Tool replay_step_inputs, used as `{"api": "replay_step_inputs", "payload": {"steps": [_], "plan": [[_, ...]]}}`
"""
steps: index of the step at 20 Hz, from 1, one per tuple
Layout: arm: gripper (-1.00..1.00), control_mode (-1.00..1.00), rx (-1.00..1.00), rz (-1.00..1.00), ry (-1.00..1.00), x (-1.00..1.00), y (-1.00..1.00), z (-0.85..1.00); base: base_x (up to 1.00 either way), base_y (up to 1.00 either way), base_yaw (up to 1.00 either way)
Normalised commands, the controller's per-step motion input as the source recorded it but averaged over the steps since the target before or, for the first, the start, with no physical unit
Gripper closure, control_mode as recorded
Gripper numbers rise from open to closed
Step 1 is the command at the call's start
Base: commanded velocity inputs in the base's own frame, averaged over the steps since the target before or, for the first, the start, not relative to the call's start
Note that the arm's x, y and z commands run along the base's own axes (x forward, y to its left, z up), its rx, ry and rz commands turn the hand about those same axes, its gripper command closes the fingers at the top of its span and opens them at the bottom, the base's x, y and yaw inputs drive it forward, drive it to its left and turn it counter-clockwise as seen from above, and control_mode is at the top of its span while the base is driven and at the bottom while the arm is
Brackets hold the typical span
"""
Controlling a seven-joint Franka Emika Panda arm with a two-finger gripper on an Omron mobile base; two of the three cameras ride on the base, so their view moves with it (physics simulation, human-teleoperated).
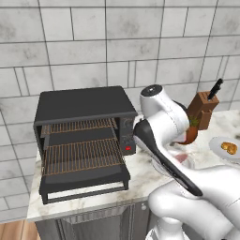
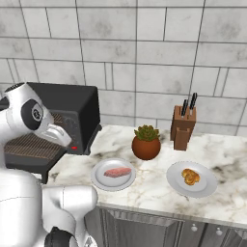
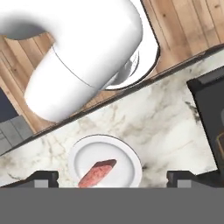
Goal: Open the toaster oven door. Place the bread on the bottom rack in the toaster oven and place the steak on the top rack.
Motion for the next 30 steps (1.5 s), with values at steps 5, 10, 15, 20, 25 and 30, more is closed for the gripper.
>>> {"api": "replay_step_inputs", "payload": {"steps": [5, 10, 15, 20, 25, 30], "plan": [[-1.00, -1.00, 0.07, -0.08, 0.00, -0.15, -1.00, 0.35, 0.00, 0.00, 0.00], [-1.00, -1.00, 0.04, -0.10, 0.00, -0.10, -1.00, 0.22, 0.00, 0.00, 0.00], [-1.00, -1.00, 0.00, -0.09, 0.02, 0.00, -1.00, 0.02, 0.00, 0.00, 0.00], [-1.00, -1.00, 0.00, -0.04, 0.05, 0.03, -1.00, -0.15, 0.00, 0.00, 0.00], [-1.00, -1.00, 0.06, -0.02, 0.02, 0.14, -1.00, -0.19, 0.00, 0.00, 0.00], [-1.00, -1.00, 0.07, 0.00, 0.01, 0.27, -1.00, -0.37, 0.00, 0.00, 0.00]]}}
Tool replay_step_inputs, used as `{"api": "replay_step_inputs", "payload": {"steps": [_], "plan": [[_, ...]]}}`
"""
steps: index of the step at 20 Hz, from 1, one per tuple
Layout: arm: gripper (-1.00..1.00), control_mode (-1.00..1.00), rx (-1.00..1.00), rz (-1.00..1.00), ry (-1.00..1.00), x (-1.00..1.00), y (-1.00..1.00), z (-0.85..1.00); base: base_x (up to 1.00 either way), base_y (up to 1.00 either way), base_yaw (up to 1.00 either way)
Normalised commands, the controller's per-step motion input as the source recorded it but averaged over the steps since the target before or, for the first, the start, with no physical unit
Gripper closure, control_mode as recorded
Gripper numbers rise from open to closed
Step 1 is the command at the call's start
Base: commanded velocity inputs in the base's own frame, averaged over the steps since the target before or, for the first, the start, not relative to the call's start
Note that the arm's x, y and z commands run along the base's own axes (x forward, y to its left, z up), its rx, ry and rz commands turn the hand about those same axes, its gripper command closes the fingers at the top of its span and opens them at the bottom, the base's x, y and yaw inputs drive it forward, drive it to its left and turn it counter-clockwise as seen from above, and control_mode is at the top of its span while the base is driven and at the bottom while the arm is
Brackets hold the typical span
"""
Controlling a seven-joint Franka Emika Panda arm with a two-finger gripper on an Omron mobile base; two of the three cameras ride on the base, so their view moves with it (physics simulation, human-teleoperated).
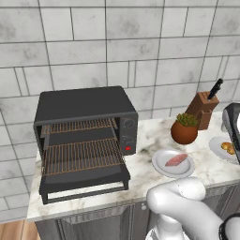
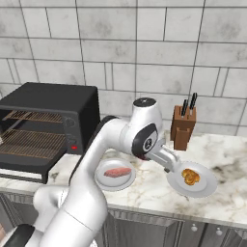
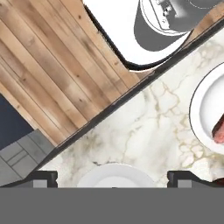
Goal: Open the toaster oven door. Place the bread on the bottom rack in the toaster oven and place the steak on the top rack.
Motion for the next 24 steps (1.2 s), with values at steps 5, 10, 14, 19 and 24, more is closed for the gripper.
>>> {"api": "replay_step_inputs", "payload": {"steps": [5, 10, 14, 19, 24], "plan": [[-1.00, -1.00, 0.02, 0.03, 0.08, 0.46, -0.72, -0.78, 0.00, 0.00, 0.00], [-1.00, -1.00, 0.03, 0.01, 0.01, 0.25, -0.37, -0.46, 0.00, 0.00, 0.00], [-1.00, -1.00, 0.04, 0.02, 0.00, 0.18, -0.14, -0.34, 0.00, 0.00, 0.00], [-1.00, -1.00, 0.02, 0.07, 0.04, 0.52, 0.00, -0.46, 0.00, 0.00, 0.00], [-1.00, -1.00, 0.05, 0.06, 0.01, 0.53, -0.21, -0.21, 0.00, 0.00, 0.00]]}}
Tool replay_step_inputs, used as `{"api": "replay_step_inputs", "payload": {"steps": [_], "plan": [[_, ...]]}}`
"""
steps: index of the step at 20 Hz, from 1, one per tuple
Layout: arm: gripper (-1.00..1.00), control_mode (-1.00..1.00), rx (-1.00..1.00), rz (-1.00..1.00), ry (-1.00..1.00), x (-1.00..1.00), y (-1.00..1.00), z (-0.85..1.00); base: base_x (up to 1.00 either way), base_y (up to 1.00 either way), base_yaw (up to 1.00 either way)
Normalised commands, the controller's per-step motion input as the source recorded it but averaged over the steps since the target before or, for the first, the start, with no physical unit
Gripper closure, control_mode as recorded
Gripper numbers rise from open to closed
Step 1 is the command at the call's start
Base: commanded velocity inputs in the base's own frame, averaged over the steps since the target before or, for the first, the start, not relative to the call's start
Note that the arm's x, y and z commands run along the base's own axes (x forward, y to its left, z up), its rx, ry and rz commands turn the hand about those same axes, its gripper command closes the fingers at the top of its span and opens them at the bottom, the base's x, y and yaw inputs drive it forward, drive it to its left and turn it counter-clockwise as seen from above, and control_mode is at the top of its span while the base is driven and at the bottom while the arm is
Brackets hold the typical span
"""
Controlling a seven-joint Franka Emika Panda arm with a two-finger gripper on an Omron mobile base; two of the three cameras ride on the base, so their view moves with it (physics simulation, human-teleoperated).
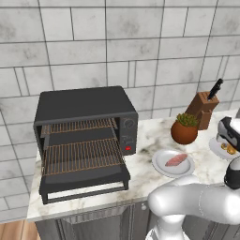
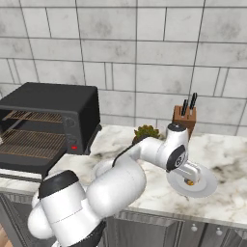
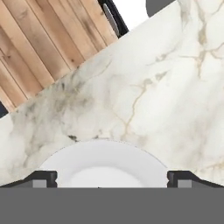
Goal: Open the toaster oven door. Place the bread on the bottom rack in the toaster oven and place the steak on the top rack.
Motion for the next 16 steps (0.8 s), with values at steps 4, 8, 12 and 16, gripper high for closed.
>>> {"api": "replay_step_inputs", "payload": {"steps": [4, 8, 12, 16], "plan": [[-1.00, -1.00, 0.04, 0.06, 0.00, 0.27, -0.28, -0.19, 0.00, 0.00, 0.00], [-1.00, -1.00, 0.00, 0.06, 0.03, 0.22, -0.16, -0.30, 0.00, 0.00, 0.00], [-1.00, -1.00, 0.00, 0.08, 0.04, 0.25, -0.15, -0.37, 0.00, 0.00, 0.00], [-1.00, -1.00, 0.00, 0.08, 0.03, 0.23, -0.15, -0.31, 0.00, 0.00, 0.00]]}}
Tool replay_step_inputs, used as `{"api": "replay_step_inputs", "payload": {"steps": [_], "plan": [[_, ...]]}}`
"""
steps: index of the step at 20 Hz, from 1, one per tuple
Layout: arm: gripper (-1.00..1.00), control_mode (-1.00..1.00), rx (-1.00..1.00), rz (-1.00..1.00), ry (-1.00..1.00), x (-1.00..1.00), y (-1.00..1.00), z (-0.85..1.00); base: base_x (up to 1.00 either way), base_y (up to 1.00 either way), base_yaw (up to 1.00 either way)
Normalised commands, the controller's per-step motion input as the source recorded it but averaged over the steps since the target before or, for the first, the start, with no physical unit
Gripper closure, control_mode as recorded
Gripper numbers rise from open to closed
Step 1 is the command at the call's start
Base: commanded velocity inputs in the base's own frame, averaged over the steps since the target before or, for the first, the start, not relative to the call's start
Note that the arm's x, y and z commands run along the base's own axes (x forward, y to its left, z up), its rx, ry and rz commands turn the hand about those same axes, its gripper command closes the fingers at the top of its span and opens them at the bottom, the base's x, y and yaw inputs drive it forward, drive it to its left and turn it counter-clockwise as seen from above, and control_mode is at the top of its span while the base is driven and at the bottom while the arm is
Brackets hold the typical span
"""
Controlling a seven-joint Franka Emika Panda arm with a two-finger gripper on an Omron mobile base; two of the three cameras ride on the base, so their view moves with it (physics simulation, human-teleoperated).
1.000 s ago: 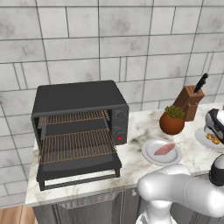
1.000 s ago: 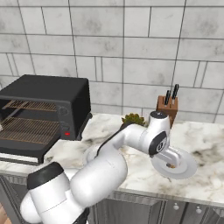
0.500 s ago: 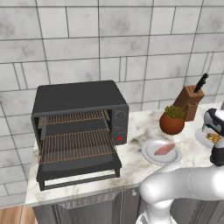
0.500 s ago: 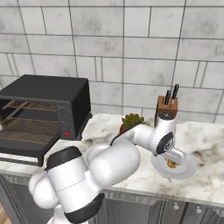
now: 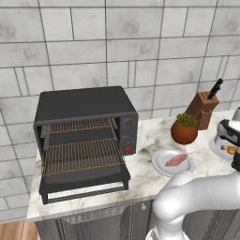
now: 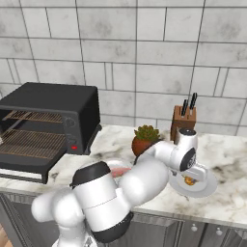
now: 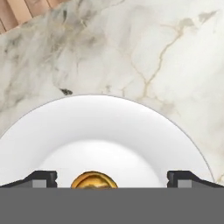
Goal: Open the toaster oven door. Place the bread on the bottom rack in the toaster oven and place the steak on the top rack.
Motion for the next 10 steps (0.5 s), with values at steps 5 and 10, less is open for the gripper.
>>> {"api": "replay_step_inputs", "payload": {"steps": [5, 10], "plan": [[-1.00, -1.00, 0.00, 0.08, 0.04, 0.27, -0.13, -0.29, 0.00, 0.00, 0.00], [-1.00, -1.00, 0.01, 0.08, 0.02, 0.11, -0.27, -0.14, 0.00, 0.00, 0.00]]}}
